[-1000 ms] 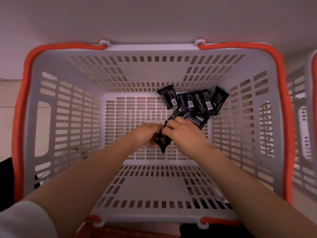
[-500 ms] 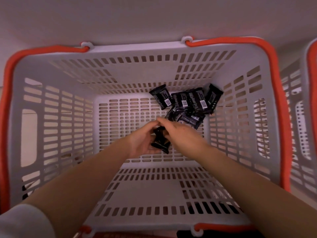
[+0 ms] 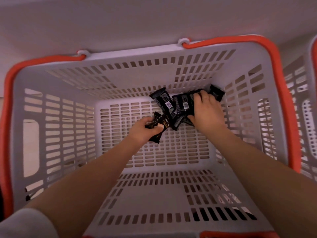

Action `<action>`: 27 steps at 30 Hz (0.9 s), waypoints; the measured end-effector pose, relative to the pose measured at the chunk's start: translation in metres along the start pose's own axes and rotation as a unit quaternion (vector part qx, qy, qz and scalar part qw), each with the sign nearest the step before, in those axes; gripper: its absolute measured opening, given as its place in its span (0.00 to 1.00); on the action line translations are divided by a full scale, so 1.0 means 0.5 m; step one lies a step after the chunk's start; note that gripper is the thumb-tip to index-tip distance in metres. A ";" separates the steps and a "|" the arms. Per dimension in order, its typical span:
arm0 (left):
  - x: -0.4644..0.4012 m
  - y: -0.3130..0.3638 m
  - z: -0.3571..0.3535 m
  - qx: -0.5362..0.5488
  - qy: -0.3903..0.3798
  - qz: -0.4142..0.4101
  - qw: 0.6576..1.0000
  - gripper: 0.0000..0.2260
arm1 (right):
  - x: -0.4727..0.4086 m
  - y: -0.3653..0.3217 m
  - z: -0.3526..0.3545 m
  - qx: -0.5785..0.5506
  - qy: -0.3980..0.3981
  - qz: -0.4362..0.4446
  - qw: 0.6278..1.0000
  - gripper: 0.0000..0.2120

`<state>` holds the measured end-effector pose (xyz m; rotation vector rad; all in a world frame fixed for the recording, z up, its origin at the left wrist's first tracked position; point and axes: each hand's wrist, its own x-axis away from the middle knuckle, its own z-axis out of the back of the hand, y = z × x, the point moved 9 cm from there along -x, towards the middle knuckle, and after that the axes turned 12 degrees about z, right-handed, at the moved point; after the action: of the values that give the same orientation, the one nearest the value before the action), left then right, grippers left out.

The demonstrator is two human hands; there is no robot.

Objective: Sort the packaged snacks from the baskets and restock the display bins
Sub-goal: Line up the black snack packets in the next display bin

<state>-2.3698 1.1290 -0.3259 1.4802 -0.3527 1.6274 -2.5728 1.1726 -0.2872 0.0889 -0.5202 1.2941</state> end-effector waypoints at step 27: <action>0.043 0.016 -0.017 0.114 -0.041 -0.020 0.992 0.09 | 0.103 -0.079 -0.062 -0.666 -0.010 -0.152 0.730 0.17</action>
<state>-2.3792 1.1392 -0.3055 1.7176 -0.1846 1.6193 -2.5170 1.2177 -0.2841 -0.9854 -1.2904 0.3569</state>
